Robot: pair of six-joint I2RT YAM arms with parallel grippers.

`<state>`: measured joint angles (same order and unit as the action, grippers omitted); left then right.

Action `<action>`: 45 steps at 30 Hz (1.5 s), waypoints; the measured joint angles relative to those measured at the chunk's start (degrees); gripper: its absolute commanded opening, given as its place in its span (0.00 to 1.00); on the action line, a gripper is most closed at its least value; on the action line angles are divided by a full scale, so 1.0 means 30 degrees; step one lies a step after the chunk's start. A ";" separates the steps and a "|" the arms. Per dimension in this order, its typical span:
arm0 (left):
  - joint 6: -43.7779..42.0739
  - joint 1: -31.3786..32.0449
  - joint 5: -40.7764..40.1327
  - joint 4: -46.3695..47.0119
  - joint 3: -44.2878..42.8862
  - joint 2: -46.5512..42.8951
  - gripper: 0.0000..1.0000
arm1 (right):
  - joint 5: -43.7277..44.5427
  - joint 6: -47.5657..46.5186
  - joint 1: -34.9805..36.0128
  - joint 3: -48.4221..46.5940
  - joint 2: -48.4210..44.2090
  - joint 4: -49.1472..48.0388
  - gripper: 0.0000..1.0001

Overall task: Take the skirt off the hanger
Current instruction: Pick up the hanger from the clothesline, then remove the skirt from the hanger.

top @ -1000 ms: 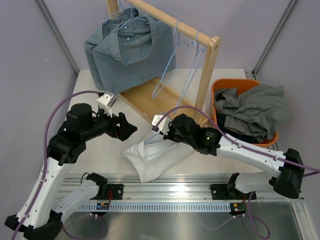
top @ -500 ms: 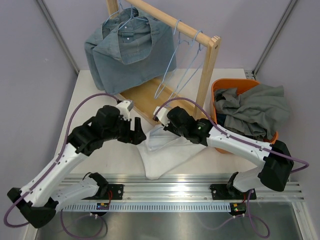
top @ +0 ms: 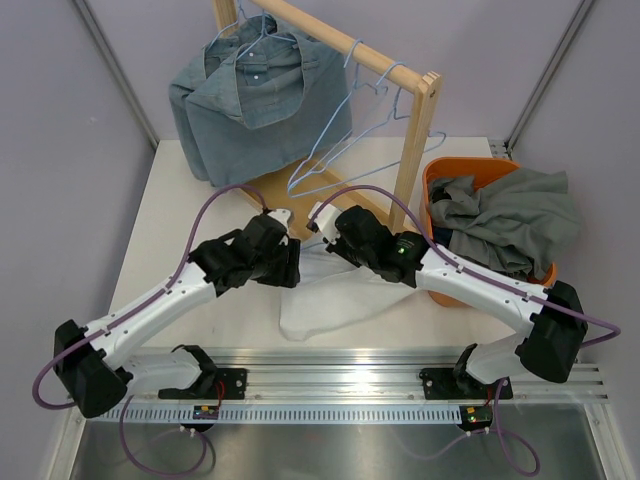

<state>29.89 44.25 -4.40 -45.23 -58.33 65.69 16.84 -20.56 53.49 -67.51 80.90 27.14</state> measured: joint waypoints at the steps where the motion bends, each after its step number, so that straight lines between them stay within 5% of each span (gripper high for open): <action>1: 0.0015 0.0036 -0.0321 0.0102 0.0000 0.0211 0.53 | -0.0007 0.0073 0.0000 -0.0015 0.0000 0.0066 0.00; 7: -0.0313 0.0080 -0.3089 0.0204 0.0036 0.1129 0.36 | -0.0444 0.0379 -0.0007 -0.0138 -0.0015 0.0284 0.00; 15: -0.0976 -0.0095 -0.3468 0.2280 0.0328 0.1137 0.52 | -0.0852 0.0743 -0.0015 -0.0138 -0.0204 0.0634 0.00; 34: -0.0801 -0.0095 0.0495 0.9275 0.3242 0.2244 0.51 | -0.2936 0.1144 -0.0029 -0.0138 -0.0816 0.1370 0.00; 39: -0.0801 -0.0095 0.0182 0.9945 0.3242 0.3155 0.43 | -0.3657 0.1326 -0.0138 -0.0138 -0.1260 0.1887 0.00; 42: -0.0867 -0.0095 -0.0423 0.9996 0.3249 0.3264 0.23 | -0.4109 0.1486 -0.0357 -0.0138 -0.1472 0.2047 0.00; 43: -0.0896 -0.0109 -0.0648 1.0018 0.3249 0.3271 0.09 | -0.4226 0.1523 -0.0430 -0.0146 -0.1530 0.2084 0.00; 45: -0.0954 -0.0117 -0.1086 1.0040 0.3279 0.3279 0.00 | -0.4437 0.1581 -0.0517 -0.0182 -0.1596 0.2259 0.00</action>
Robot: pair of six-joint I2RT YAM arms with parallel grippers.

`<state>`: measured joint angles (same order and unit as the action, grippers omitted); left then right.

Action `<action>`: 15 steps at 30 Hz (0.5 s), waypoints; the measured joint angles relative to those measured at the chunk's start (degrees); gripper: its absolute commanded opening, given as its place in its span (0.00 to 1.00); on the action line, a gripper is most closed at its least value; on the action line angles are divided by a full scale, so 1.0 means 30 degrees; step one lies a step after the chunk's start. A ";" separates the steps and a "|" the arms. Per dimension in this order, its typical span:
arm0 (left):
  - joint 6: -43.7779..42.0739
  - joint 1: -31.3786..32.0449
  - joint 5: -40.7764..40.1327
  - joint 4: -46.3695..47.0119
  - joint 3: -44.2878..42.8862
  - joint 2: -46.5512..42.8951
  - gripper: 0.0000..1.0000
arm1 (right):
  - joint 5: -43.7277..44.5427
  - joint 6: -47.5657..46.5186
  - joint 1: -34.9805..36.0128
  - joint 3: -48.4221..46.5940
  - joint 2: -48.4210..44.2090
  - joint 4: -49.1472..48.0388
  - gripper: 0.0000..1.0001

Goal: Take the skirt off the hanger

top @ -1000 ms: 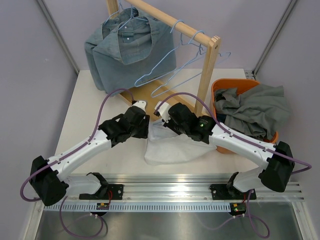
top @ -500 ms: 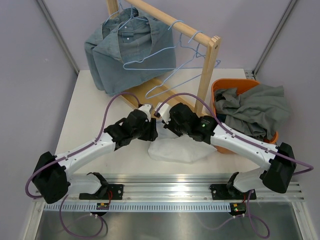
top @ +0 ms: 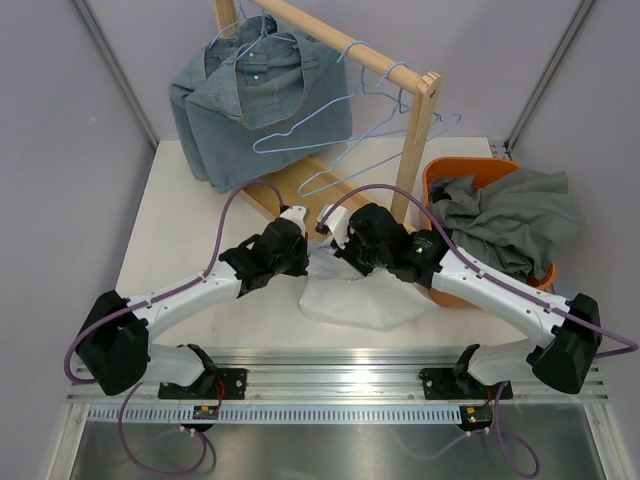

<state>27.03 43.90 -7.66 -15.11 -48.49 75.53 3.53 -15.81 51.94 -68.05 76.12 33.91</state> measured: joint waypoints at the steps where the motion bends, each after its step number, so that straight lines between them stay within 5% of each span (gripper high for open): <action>1: -0.0102 -0.0015 -0.0277 -0.0022 0.0015 0.0000 0.00 | -0.0066 0.0000 -0.0029 -0.0022 -0.0036 0.0095 0.00; 15: -0.0510 -0.2237 -0.1945 -0.0634 0.1217 -0.3147 0.00 | -0.2084 -0.0597 -0.0532 0.0940 -0.2499 0.0568 0.00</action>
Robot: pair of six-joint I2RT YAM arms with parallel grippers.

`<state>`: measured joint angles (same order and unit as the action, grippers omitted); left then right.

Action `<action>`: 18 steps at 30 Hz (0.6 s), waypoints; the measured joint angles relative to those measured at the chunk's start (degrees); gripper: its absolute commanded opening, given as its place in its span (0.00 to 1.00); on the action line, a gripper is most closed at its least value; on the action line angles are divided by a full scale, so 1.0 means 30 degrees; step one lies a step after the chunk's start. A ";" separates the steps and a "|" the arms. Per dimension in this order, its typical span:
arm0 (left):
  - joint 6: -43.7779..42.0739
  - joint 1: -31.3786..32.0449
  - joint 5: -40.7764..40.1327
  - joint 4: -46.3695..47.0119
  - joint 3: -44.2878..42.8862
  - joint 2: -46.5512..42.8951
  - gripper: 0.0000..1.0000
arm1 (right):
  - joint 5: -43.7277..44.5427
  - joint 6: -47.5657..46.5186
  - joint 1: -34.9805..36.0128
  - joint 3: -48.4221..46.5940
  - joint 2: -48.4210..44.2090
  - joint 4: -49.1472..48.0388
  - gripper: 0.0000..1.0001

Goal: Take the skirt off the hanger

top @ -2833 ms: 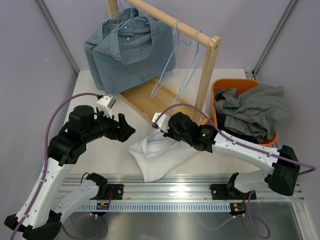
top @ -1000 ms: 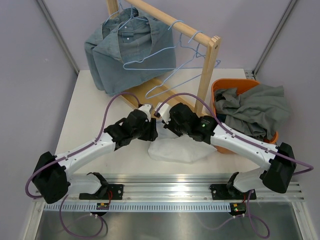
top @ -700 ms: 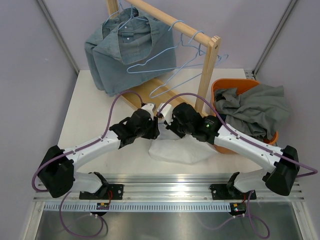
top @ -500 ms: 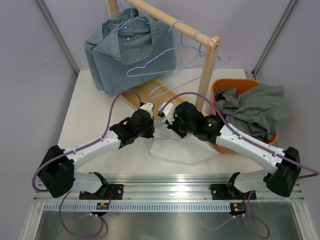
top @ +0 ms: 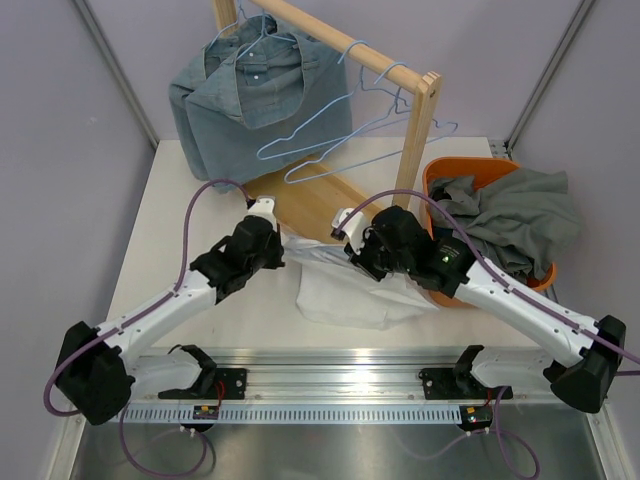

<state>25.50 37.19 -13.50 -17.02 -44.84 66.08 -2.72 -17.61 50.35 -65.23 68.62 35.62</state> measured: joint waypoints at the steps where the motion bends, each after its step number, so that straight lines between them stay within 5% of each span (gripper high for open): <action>1: -0.0029 -0.0102 0.0022 -0.0022 0.0000 -0.0233 0.00 | -0.0102 -0.0102 -0.0066 0.0138 -0.0255 -0.0022 0.00; 18: 0.0095 -0.2892 0.2011 -0.1494 0.0153 -0.4138 0.00 | -0.1428 -0.1931 -0.0299 0.3228 -0.1734 -0.1457 0.00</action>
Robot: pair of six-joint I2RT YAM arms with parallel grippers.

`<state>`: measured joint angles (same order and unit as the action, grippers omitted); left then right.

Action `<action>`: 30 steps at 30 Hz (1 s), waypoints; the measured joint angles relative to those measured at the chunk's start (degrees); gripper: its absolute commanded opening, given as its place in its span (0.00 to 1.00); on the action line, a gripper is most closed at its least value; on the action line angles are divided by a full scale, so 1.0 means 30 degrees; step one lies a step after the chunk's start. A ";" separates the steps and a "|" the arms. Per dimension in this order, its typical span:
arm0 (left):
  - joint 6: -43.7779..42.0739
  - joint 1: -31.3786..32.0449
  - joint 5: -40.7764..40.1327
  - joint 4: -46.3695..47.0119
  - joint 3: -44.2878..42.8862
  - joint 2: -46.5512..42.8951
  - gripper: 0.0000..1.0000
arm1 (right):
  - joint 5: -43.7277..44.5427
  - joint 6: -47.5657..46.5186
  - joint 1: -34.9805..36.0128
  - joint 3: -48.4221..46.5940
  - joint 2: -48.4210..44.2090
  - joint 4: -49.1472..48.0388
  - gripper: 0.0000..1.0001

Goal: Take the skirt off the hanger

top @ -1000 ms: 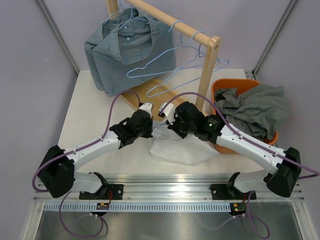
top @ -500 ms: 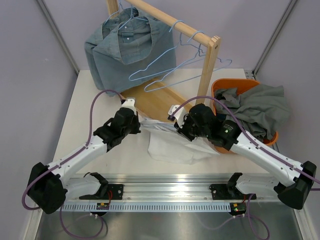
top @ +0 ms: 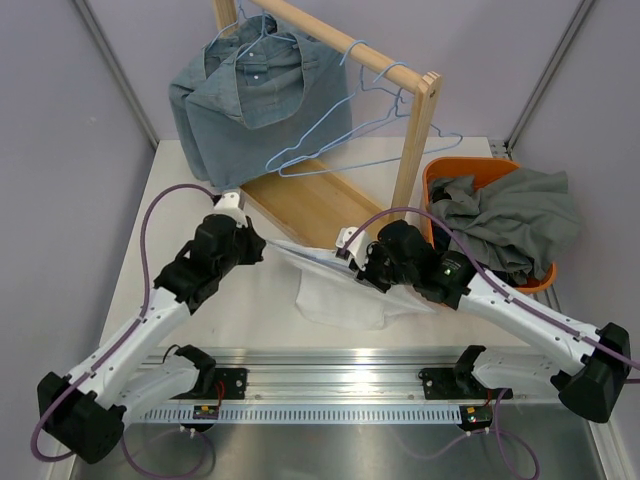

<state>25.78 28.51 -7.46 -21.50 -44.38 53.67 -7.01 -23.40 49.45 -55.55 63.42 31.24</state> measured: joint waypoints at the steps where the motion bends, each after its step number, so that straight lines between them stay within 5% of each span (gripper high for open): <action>1: -0.0015 -0.0007 0.0131 -0.0124 -0.0211 -0.0291 0.00 | 0.0000 0.0007 0.0000 0.0080 0.0175 -0.0124 0.00; 14: -0.0233 -0.0291 0.0306 -0.2761 -0.0262 -0.1836 0.00 | -0.0277 -0.0306 0.0000 0.0131 -0.0044 -0.0583 0.00; 30: -0.0940 -0.1588 0.1078 -0.2433 -0.1530 0.0692 0.00 | -0.2142 -0.3060 0.0000 0.0947 -0.1348 -0.0364 0.00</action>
<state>22.96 23.75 -4.23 -28.80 -48.97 55.75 -13.43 -32.58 49.45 -52.71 59.37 30.15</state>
